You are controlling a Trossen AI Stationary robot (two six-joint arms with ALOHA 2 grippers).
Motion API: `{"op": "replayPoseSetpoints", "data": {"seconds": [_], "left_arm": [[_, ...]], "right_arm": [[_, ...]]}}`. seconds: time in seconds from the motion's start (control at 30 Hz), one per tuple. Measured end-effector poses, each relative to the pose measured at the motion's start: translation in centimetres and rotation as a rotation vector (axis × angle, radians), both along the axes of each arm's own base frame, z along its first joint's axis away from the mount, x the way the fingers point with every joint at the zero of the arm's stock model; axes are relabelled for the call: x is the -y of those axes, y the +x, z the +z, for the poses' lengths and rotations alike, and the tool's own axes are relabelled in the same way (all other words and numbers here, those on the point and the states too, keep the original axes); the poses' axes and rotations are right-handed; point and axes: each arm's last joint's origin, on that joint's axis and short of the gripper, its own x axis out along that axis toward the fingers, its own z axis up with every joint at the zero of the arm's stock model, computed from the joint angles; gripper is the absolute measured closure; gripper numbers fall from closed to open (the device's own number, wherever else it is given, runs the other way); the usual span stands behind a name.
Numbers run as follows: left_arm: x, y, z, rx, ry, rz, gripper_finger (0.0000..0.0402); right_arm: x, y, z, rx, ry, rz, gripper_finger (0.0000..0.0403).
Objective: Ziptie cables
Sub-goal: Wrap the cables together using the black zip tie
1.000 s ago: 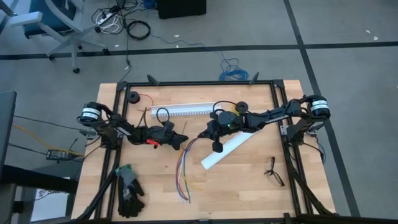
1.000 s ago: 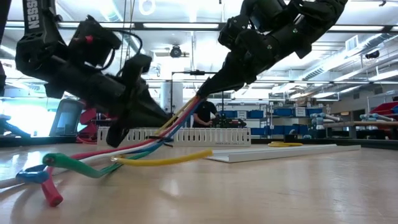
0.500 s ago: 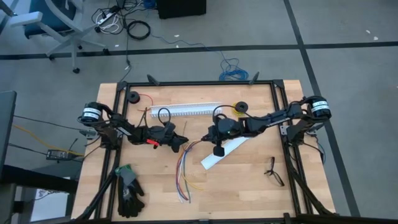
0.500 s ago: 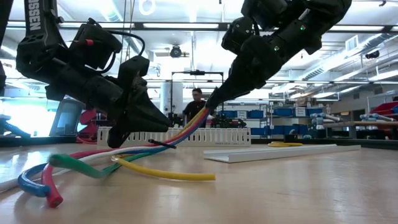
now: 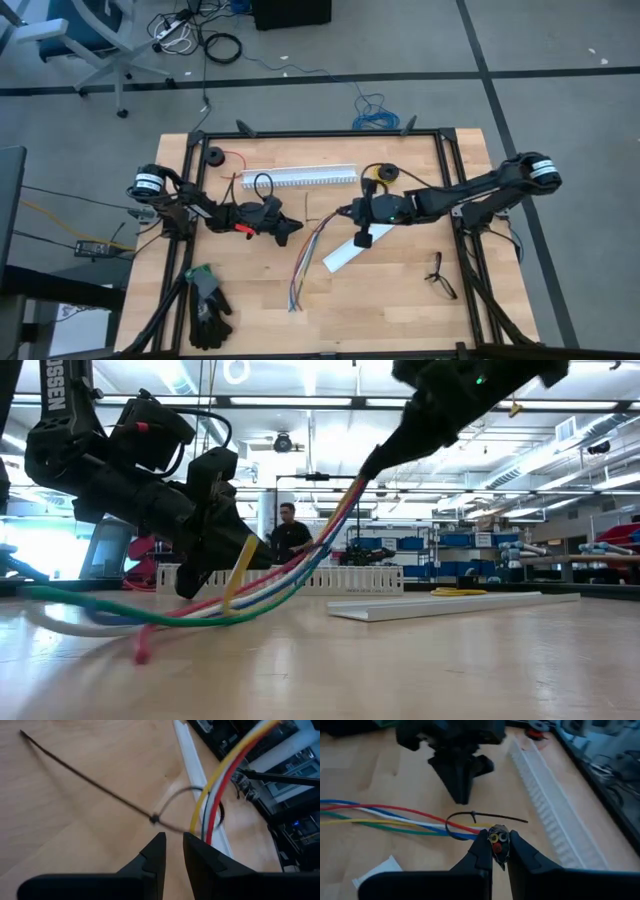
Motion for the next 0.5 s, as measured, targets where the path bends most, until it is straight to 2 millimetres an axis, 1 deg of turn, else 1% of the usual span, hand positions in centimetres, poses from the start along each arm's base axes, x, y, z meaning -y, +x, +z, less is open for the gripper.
{"op": "replayPoseSetpoints", "data": {"seconds": [0.07,0.17,0.23,0.5], "left_arm": [[0.0,0.0,0.1,0.006,0.003,-0.001,0.0328],[0.0,0.0,0.1,0.006,0.004,-0.001,0.0328],[0.0,0.0,0.1,0.007,0.007,-0.002,0.0328],[0.0,0.0,0.1,0.006,0.010,-0.002,0.0328]], "right_arm": [[-0.1,-0.6,0.5,0.003,-0.012,-0.045,0.0382],[-0.2,-1.2,0.6,-0.028,-0.038,-0.079,0.0382],[-0.4,-1.3,0.6,-0.021,-0.056,-0.120,0.0382],[-0.7,-1.4,0.7,-0.003,-0.089,-0.156,0.0382]]}}
